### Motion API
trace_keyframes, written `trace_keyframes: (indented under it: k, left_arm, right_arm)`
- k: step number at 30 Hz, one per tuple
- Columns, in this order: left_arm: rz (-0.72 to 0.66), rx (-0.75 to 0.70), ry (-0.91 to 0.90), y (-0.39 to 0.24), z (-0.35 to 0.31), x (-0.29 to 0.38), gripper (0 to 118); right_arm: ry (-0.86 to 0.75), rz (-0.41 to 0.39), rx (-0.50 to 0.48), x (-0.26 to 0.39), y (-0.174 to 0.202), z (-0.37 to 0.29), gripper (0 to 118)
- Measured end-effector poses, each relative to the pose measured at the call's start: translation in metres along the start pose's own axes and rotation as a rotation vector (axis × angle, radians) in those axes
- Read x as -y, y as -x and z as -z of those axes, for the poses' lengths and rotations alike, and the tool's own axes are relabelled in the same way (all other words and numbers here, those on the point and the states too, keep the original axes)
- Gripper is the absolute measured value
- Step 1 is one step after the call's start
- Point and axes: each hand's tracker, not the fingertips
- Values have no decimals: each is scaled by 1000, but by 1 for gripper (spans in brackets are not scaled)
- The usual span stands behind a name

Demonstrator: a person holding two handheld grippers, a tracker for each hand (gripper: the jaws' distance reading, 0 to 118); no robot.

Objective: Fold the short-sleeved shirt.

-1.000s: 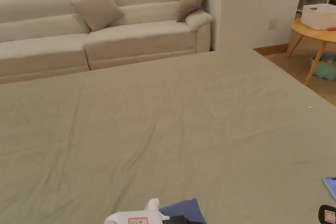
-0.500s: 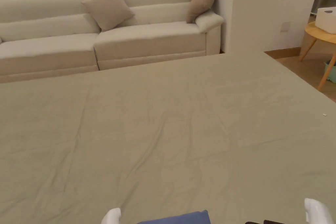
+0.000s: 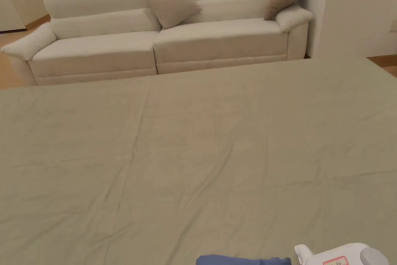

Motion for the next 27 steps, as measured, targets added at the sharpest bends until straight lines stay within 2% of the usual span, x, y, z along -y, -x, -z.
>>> trace_keyframes:
  k: [1, 2, 3, 4, 5, 6, 7, 8, 10, 12, 15, 16, 17, 18, 19, 20, 21, 22, 23, 24, 25, 26, 27]
  left_arm:
    - [-7, 28, 18, 4, 8, -1, 1]
    - [-28, 58, 39, 8, 14, -2, 12]
    - [-14, 53, 45, 12, 23, -2, 45]
    - [-19, 36, 52, 17, 34, -1, 90]
    - [-38, 62, 96, 25, 48, -3, 117]
    - [-77, 80, 159, 28, 54, 0, 116]
    - [-162, 79, 131, 33, 69, -3, 116]
    - [-173, 81, 179, 37, 88, -10, 116]
    - [-132, 2, 204, 37, 112, -8, 118]
    - [-27, 128, 170, 19, 124, -11, 118]
    - [-98, 129, 271, 15, 158, -11, 117]
    - [-125, 180, 277, 13, 164, -10, 113]
    - [-139, 210, 334, 9, 171, -11, 89]
    - [-93, 133, 351, 5, 174, -11, 42]
    - [-5, 69, 315, 3, 172, -12, 25]
    - [39, 41, 322, 7, 167, -7, 25]
    - [5, 50, 321, 15, 165, -10, 25]
    - [-124, 136, 348, 27, 163, -13, 25]
    - [-191, 166, 369, 33, 162, -16, 25]
    - [-130, 140, 368, 35, 160, -22, 25]
    - [-79, 149, 392, 36, 156, -29, 25]
    - [-46, 183, 408, 40, 146, -40, 25]
    - [-41, 232, 403, 45, 137, -48, 25]
  right_arm:
    - [2, 31, -11, -2, -3, 0, 0]
    - [0, 52, -12, 0, 1, 2, 0]
    - [3, 55, -13, 0, 2, 2, 0]
    - [4, 45, -2, 0, 4, 0, 0]
    - [5, 34, 15, 1, 6, -2, 0]
    - [11, 16, 32, 2, 9, -3, 0]
    - [11, 6, 43, 2, 9, -7, 0]
    - [7, 14, 43, 4, 7, -11, 0]
    - [-5, 27, 42, 7, 1, -18, 0]
    - [-32, 63, 19, 13, -9, -26, 0]
    - [-43, 63, 13, 19, -12, -31, 0]
    - [-45, 64, 12, 20, -13, -32, 0]
    - [-50, 70, 8, 20, -14, -32, 0]
    - [-52, 70, 12, 20, -12, -32, 0]
    - [-54, 64, 14, 20, -13, -32, 0]
    - [-56, 68, 10, 22, -15, -32, 0]
    - [-57, 83, -11, 22, -17, -32, 0]
    - [-61, 103, -18, 22, -18, -33, 0]
    - [-71, 133, -27, 25, -14, -33, 0]
    - [-89, 152, -19, 28, -5, -36, 0]
    - [-106, 126, -40, 31, 6, -39, 0]
    - [-127, 53, -100, 33, 18, -45, 0]
    - [-137, 24, -156, 37, 26, -48, 0]
